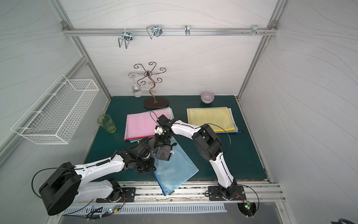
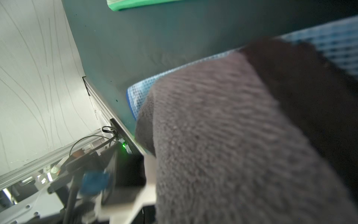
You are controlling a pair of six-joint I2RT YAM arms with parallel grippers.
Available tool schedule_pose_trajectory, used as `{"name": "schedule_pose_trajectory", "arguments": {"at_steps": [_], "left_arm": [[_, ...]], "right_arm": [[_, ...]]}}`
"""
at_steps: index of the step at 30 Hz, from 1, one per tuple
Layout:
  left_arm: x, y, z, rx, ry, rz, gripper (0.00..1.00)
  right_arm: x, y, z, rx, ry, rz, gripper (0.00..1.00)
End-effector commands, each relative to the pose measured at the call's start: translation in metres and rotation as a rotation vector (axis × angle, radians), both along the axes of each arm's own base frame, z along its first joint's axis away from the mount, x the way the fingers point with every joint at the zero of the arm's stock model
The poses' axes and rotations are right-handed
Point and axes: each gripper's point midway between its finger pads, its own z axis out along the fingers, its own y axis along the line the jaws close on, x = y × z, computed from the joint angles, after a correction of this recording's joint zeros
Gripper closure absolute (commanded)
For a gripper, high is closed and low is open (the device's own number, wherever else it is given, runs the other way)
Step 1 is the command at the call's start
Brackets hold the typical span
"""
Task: Wipe the document bag
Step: Wipe the dirt from the document bag.
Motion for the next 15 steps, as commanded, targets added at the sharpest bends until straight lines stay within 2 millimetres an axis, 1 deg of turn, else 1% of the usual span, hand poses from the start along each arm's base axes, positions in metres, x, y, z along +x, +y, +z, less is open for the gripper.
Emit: {"name": "schedule_pose_trajectory", "arguments": {"at_steps": [1,2,3,4,5,7,8,10,11,12,13,15], "left_arm": [[0.003,-0.001,0.008,0.011,-0.013,-0.002,1.0],[0.004,0.0,0.009,0.014,-0.018,0.0,1.0],[0.004,0.0,0.009,0.017,-0.019,-0.001,1.0],[0.005,0.0,0.009,0.018,-0.023,0.0,1.0],[0.005,0.0,0.01,0.018,-0.025,-0.001,1.0],[0.007,0.0,0.011,0.021,-0.029,-0.003,1.0],[0.008,0.0,0.012,0.024,-0.033,-0.005,1.0],[0.009,-0.001,0.012,0.028,-0.035,-0.007,1.0],[0.01,-0.001,0.013,0.027,-0.039,-0.009,1.0],[0.011,-0.002,0.014,0.026,-0.042,-0.011,1.0],[0.012,-0.003,0.014,0.026,-0.045,-0.014,1.0],[0.017,-0.004,0.016,0.03,-0.059,-0.015,1.0]], "right_arm": [[0.01,-0.013,-0.022,-0.079,0.027,-0.054,1.0],[0.021,-0.035,-0.035,-0.17,-0.016,-0.092,1.0],[0.032,-0.057,-0.043,-0.25,-0.057,-0.127,1.0],[0.046,-0.086,-0.05,-0.357,-0.115,-0.171,1.0],[0.059,-0.115,-0.053,-0.458,-0.181,-0.211,1.0],[0.077,-0.158,-0.042,-0.566,-0.295,-0.269,1.0],[0.082,-0.176,-0.033,-0.61,-0.348,-0.287,1.0],[0.084,-0.201,-0.014,-0.665,-0.427,-0.3,1.0],[0.08,-0.206,-0.004,-0.665,-0.451,-0.283,1.0],[0.073,-0.205,0.004,-0.646,-0.457,-0.256,1.0],[0.06,-0.199,0.012,-0.606,-0.443,-0.2,1.0],[0.022,-0.174,0.025,-0.475,-0.365,-0.054,1.0]]}}
